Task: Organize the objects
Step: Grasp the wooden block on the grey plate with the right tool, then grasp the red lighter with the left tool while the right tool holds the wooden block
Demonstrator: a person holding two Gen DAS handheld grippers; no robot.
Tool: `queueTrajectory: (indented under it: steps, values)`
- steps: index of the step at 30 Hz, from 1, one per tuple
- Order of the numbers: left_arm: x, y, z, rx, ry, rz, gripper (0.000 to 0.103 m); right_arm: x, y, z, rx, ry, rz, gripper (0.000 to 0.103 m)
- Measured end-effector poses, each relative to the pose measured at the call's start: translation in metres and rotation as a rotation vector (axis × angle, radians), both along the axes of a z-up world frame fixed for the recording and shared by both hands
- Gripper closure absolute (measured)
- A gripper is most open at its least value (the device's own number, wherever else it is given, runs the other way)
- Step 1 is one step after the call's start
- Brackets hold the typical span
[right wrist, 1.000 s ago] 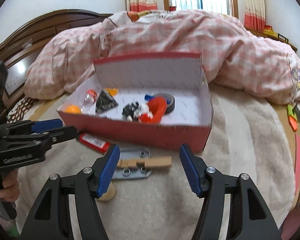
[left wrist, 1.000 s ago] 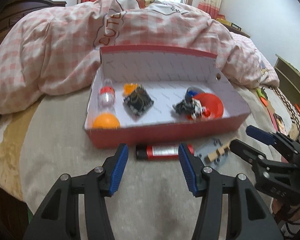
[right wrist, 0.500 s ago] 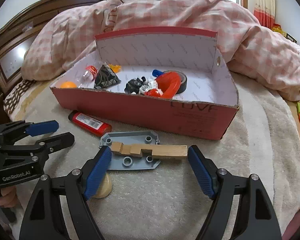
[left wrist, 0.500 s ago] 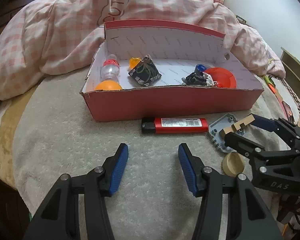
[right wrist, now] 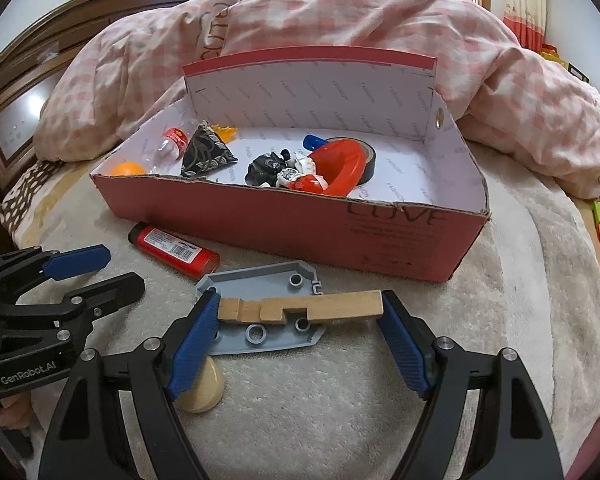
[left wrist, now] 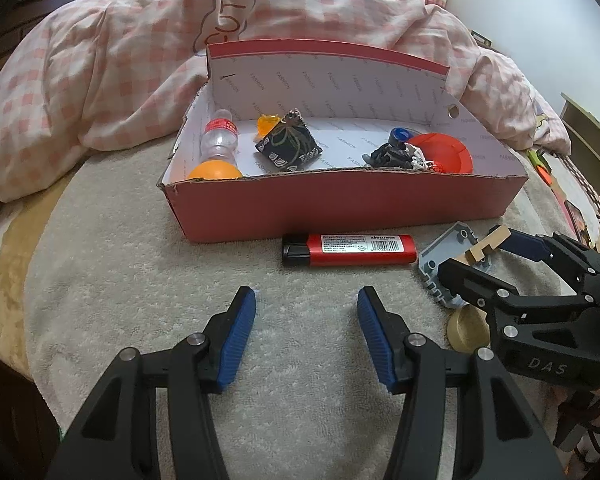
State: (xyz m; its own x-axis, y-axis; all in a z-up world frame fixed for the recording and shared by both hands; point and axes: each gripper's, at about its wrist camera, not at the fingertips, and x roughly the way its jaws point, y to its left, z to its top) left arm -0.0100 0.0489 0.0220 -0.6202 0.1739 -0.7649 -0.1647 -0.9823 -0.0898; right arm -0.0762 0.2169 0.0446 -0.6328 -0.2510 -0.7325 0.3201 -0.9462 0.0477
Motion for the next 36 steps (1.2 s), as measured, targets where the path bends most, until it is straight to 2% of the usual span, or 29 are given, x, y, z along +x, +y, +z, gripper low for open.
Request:
queueTrajectory:
  steps: [3, 11, 15, 17, 19, 23, 30, 36]
  values:
    - [0.0, -0.001, 0.0, 0.007, 0.003, 0.002, 0.049, 0.001, 0.003, 0.001, -0.015, 0.005, -0.01, 0.025]
    - [-0.01, 0.004, 0.005, 0.084, -0.016, 0.003, 0.049, 0.012, 0.024, 0.015, -0.099, 0.037, -0.052, 0.025]
    - [-0.02, 0.013, 0.007, 0.101, -0.023, 0.007, 0.042, 0.02, 0.03, 0.015, -0.092, 0.026, -0.049, 0.025]
    - [-0.023, 0.017, 0.008, 0.109, -0.022, 0.012, 0.035, 0.024, 0.032, 0.013, -0.088, 0.02, -0.041, 0.025]
    - [-0.025, 0.021, 0.009, 0.112, -0.018, 0.014, 0.024, 0.026, 0.032, 0.009, -0.076, 0.016, -0.033, 0.025]
    - [-0.031, 0.029, 0.006, 0.063, -0.024, 0.035, 0.022, 0.027, 0.034, 0.0, -0.071, 0.006, -0.03, 0.025]
    - [-0.032, 0.039, 0.003, -0.041, -0.007, 0.002, 0.02, 0.029, 0.036, -0.002, -0.09, 0.015, -0.021, 0.025]
    - [-0.031, 0.035, 0.002, -0.04, -0.008, -0.019, 0.02, 0.03, 0.035, -0.003, -0.087, 0.02, -0.02, 0.024]
